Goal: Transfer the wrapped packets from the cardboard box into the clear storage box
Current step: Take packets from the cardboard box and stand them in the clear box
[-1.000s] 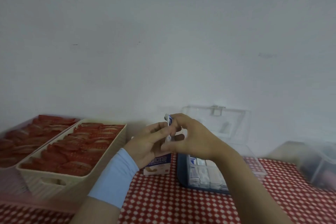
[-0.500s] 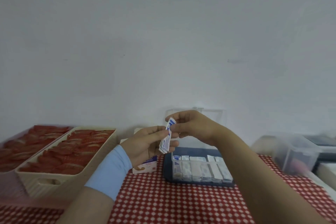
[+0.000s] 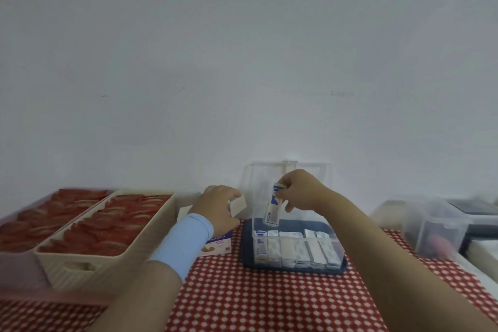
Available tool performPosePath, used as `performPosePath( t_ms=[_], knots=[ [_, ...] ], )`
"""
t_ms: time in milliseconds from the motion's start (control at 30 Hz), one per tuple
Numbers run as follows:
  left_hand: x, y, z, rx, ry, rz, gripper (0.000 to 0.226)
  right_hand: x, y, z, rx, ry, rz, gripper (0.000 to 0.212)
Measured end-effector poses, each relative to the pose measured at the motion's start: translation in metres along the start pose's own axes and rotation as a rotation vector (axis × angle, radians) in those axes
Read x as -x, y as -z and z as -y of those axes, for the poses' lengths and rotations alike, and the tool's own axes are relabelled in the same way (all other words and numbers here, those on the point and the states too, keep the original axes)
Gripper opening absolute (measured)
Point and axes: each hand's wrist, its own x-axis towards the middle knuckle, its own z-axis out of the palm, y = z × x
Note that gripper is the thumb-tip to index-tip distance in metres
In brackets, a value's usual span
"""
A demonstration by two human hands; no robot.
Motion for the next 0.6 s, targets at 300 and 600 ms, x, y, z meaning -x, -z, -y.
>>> performPosePath(
  t_ms=[300, 600],
  knots=[
    [-0.007, -0.025, 0.014, -0.211, 0.123, 0.010, 0.065, -0.021, -0.037, -0.012, 0.139, -0.031, 0.092, 0.021],
    [0.002, -0.021, -0.024, 0.140, 0.080, -0.231, 0.023, -0.033, -0.063, -0.006, 0.324, -0.106, 0.263, 0.022]
  ],
)
